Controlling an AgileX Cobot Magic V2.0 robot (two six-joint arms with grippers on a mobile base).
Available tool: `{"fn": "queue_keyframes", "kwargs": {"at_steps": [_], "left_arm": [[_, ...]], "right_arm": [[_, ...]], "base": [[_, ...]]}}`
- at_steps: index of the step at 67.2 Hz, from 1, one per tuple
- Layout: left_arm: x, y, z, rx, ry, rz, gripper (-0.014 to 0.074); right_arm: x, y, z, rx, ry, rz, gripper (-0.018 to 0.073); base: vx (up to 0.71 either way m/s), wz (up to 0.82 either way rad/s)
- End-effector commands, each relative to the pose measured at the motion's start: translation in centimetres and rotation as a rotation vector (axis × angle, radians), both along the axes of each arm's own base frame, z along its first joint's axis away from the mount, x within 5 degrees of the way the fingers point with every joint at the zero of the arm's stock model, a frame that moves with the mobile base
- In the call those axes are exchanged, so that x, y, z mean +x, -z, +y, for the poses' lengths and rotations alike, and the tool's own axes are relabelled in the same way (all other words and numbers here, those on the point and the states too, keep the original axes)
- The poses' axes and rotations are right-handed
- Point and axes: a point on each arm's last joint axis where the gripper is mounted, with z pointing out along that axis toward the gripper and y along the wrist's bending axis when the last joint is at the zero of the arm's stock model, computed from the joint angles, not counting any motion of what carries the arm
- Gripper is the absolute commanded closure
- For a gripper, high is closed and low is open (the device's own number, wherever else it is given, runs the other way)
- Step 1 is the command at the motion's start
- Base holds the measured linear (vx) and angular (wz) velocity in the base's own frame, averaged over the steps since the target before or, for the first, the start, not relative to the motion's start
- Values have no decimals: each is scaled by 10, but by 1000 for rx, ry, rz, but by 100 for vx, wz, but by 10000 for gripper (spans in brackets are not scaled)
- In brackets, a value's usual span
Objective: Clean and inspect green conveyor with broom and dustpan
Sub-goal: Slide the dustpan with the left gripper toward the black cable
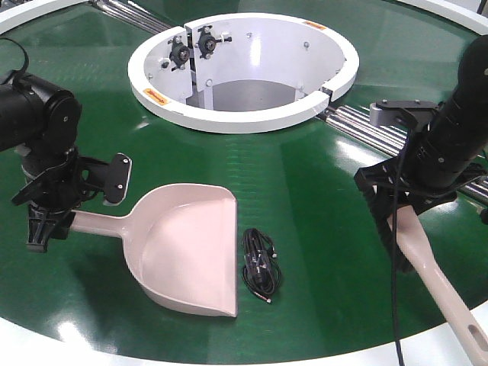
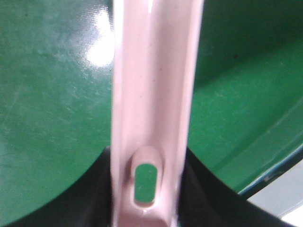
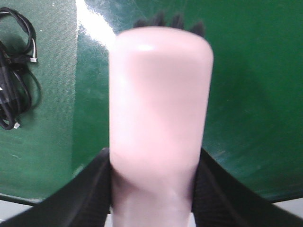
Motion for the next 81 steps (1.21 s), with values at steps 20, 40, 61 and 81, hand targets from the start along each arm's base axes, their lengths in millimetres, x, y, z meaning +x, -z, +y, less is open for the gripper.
{"fn": "queue_keyframes", "kwargs": {"at_steps": [20,40,61,81], "left_arm": [[-7,-24,-8,-15,-5,-47,604],[-9,-23,-11,-60,-19,-33,603],[-10,-23,-15,-104,-32,-22,603],[-10,-23,-16,-116,-35,-23,603]], "right_arm": [[-10,-22,-2,8,-6,-21,563],[-10,-22,-2,8,-6,-21,563],[-10,-22,-2,8,-6,-21,563],[-10,-22,-2,8,-6,-21,563]], "base": [[0,0],[0,0],[0,0],[0,0]]}}
